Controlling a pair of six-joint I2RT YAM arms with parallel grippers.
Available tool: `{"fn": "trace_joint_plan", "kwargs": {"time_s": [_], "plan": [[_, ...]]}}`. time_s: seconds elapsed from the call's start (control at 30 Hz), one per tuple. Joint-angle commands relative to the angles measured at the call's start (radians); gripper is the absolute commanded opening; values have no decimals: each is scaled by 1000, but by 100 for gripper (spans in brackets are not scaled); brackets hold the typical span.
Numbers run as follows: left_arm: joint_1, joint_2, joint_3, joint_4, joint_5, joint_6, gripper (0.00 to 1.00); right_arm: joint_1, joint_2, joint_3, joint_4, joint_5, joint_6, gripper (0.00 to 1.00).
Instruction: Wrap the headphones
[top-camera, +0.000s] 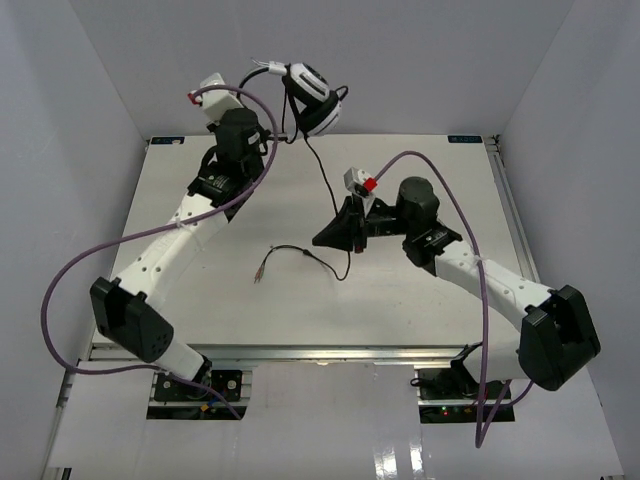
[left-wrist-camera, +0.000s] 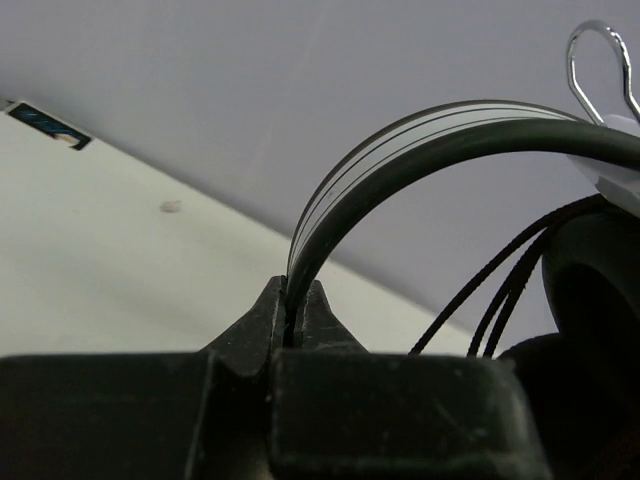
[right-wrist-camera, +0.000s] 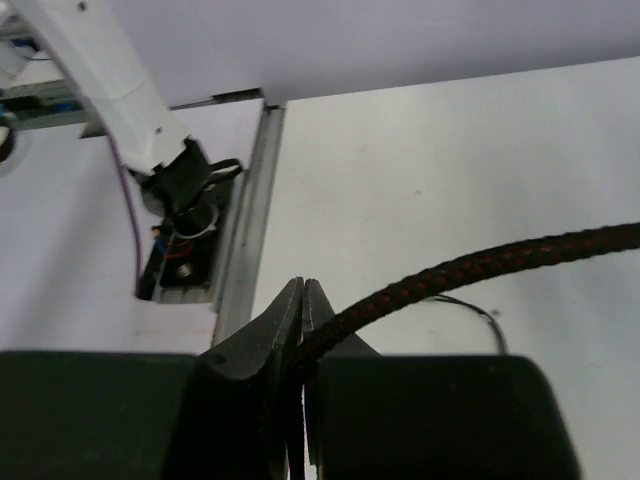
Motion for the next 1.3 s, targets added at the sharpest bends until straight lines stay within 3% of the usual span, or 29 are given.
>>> {"fn": "trace_joint_plan", "kwargs": {"time_s": [0.0, 0.07, 0.13, 0.23, 0.37, 0.43, 0.6, 0.77, 0.9, 1.03, 1.1, 1.2, 1.27], "plan": [[7, 90, 19, -57, 23, 301, 0, 30, 7, 335, -781, 330, -596, 8], [4, 149, 23, -157, 95, 346, 0, 52, 54, 479, -966, 522, -738, 8], [-1, 181, 10, -199, 174, 380, 0, 101, 77, 539, -1037, 709, -905, 8], [-27, 135, -93, -191, 378, 474, 0, 108, 82, 533, -975, 1033, -1036, 8], [-27, -10, -226, -160, 709, 578, 0, 80, 95, 475, -856, 1207, -1182, 9], [-27, -78, -265, -156, 825, 589, 0, 46, 107, 457, -820, 1215, -1202, 11], [-25, -194, -288, -143, 927, 553, 0, -55, 129, 422, -798, 1070, -1137, 12], [-24, -262, -268, -106, 1053, 410, 0, -125, 142, 371, -773, 850, -1020, 16], [-22, -292, -201, -103, 863, 258, 0, -215, 122, 310, -685, 517, -812, 15], [-17, -335, -203, 39, 824, 78, 0, -263, 150, 238, -523, 11, -532, 27], [-16, -332, -194, 119, 842, -63, 0, -259, 166, 108, -63, -174, -227, 31], [-16, -321, -204, 234, 818, -235, 0, -237, 240, 7, 689, -241, 371, 35], [-18, -322, -221, 309, 768, -317, 0, -217, 317, 21, 939, -232, 680, 38]]}}
